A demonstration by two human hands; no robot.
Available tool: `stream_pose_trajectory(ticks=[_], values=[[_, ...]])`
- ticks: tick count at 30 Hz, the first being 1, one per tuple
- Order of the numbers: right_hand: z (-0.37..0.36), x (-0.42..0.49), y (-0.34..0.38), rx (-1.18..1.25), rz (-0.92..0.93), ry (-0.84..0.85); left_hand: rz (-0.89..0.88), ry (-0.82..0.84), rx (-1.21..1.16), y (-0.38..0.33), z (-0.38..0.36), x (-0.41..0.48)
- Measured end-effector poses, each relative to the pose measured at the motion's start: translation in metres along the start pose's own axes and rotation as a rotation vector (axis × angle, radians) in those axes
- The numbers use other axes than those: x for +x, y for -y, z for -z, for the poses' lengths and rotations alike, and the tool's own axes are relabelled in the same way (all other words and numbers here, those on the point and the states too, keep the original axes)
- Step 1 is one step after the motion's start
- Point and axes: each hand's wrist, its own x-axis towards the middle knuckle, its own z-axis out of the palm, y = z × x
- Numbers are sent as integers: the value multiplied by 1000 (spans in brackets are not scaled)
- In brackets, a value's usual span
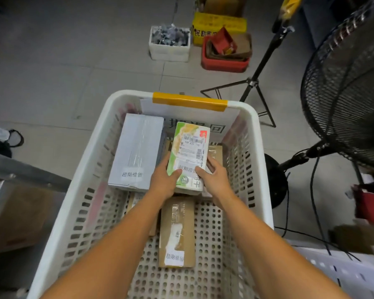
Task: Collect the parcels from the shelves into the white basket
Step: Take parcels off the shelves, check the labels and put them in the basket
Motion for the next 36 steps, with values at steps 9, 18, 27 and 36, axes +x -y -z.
stream_pose_trajectory(ticks=[9, 18, 27, 36], values=[[-14, 10, -17, -20, 23, 60, 12, -65, 26, 2, 9, -1], [-12, 16, -4, -221, 17, 132, 40, -90, 201, -6, 9, 0], [20, -52, 95, -749, -107, 53, 17, 60, 517, -72, 68, -57], [35, -226, 238, -963, -53, -208, -379, 287, 960, -215, 139, -166]])
